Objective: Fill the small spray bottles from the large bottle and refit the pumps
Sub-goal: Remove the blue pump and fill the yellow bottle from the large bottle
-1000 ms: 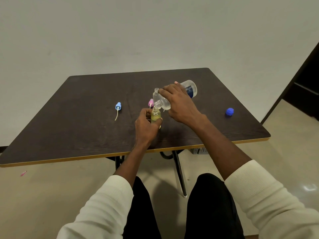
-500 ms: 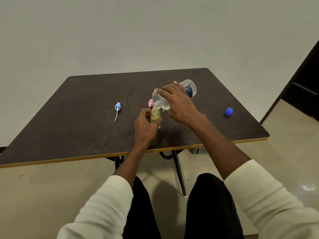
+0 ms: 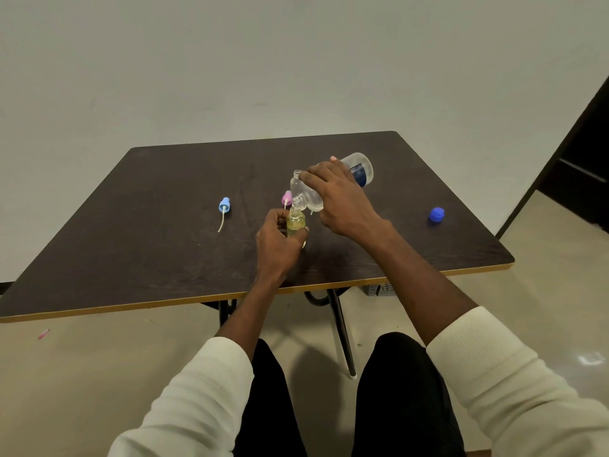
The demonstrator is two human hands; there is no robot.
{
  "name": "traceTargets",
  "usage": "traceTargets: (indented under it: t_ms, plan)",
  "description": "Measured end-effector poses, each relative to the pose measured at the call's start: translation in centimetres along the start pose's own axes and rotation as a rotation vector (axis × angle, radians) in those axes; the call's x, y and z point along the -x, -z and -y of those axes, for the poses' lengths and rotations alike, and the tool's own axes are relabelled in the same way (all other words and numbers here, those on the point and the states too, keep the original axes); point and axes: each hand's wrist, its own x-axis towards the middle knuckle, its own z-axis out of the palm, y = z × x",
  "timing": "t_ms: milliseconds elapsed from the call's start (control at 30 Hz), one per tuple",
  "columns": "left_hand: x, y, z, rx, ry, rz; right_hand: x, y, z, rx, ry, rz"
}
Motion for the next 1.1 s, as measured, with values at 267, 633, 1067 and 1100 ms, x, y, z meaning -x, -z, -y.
traceTargets:
  t_ms: [267,633,1067,1100]
  plan:
    - [0.15,0.03,-0.18,-0.002,0.001,0.019,-0.03,-0.05,-0.09,0.006,0.005,0.005]
    - [0.11,0.00,0.12,0.008,-0.009,0.008,0.03,-0.17,-0.03,0.006,0.022,-0.016]
    - [0.06,-0.06,0.20,0.003,-0.025,0.003,-0.01,0.00,-0.01,0.004,0.010,-0.002]
    - [0.06,-0.06,0.20,0.000,-0.028,0.006,0.01,-0.02,-0.04,0.001,0.007,-0.003]
